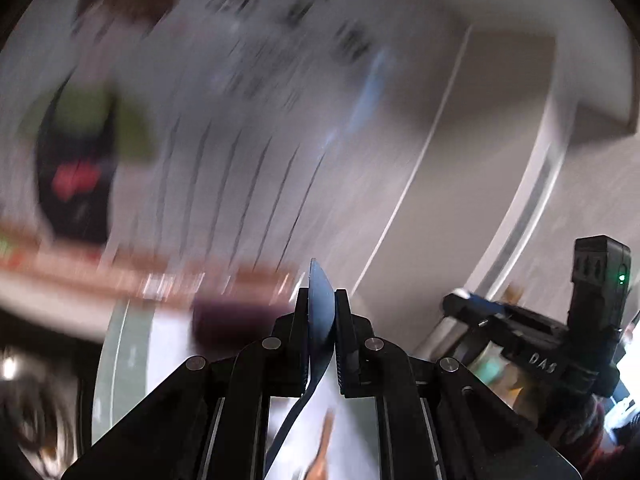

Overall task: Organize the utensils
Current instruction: 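Lower the utensils into the purple caddy and open both grippers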

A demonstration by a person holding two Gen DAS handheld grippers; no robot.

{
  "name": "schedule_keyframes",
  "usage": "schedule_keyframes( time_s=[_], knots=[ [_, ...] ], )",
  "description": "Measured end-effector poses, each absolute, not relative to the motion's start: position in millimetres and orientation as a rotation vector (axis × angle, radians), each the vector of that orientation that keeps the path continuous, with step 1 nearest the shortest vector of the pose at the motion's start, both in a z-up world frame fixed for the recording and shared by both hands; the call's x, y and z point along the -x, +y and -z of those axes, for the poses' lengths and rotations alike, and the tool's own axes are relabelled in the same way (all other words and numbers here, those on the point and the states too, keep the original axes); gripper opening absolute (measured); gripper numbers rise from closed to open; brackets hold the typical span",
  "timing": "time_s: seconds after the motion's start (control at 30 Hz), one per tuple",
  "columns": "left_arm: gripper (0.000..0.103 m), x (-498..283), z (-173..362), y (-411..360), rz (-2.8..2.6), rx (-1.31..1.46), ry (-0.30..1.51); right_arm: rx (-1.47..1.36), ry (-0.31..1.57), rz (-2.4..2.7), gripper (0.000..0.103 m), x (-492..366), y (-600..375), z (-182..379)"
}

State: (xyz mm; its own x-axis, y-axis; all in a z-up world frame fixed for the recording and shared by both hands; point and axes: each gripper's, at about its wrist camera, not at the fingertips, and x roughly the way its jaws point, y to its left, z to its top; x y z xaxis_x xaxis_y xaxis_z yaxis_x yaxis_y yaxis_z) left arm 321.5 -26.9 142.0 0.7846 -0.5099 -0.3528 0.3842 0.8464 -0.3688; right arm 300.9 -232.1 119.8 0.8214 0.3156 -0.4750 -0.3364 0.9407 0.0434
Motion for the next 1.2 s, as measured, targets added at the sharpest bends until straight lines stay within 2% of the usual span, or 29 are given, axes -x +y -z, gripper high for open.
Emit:
schedule_keyframes(
  time_s=[0.07, 0.17, 0.4, 0.67, 0.77, 0.83, 0.87, 0.9, 0.93, 1.1, 1.2],
  knots=[
    [0.010, -341.8, -153.4, -32.7, 0.509, 0.291, 0.395, 0.059, 0.465, -0.334, 0.020, -318.5, -227.9, -143.1],
    [0.010, -372.2, -142.5, -35.7, 0.508, 0.319, 0.342, 0.067, 0.480, -0.315, 0.020, -348.7, -225.0, -146.1],
    [0.010, -436.8, -89.6, -41.0, 0.366, 0.344, 0.334, -0.001, 0.587, -0.291, 0.020, -418.5, -241.8, -94.7],
    [0.010, -469.7, -45.9, -56.8, 0.256, 0.319, 0.289, 0.008, 0.657, -0.292, 0.020, -460.0, -235.0, -59.1],
    [0.011, -476.4, -29.4, -53.1, 0.260, 0.340, 0.326, 0.025, 0.691, -0.305, 0.020, -467.3, -228.5, -43.0],
    [0.024, -472.4, -24.6, -46.5, 0.287, 0.357, 0.373, 0.024, 0.736, -0.339, 0.022, -468.4, -225.9, -35.1],
    [0.042, -466.9, -25.4, -38.9, 0.301, 0.374, 0.404, 0.014, 0.757, -0.359, 0.023, -467.5, -225.6, -32.2],
    [0.055, -460.6, -28.8, -30.9, 0.308, 0.398, 0.410, 0.007, 0.759, -0.367, 0.025, -465.4, -225.9, -31.5],
    [0.057, -454.0, -33.3, -23.4, 0.309, 0.416, 0.406, 0.000, 0.753, -0.371, 0.028, -461.3, -227.6, -32.8],
    [0.058, -412.2, -72.9, 4.5, 0.226, 0.356, 0.421, -0.016, 0.717, -0.372, 0.031, -434.7, -235.4, -52.7],
    [0.069, -387.4, -79.2, 7.9, 0.170, 0.277, 0.505, -0.016, 0.713, -0.397, 0.034, -407.5, -239.9, -58.9]
  ],
)
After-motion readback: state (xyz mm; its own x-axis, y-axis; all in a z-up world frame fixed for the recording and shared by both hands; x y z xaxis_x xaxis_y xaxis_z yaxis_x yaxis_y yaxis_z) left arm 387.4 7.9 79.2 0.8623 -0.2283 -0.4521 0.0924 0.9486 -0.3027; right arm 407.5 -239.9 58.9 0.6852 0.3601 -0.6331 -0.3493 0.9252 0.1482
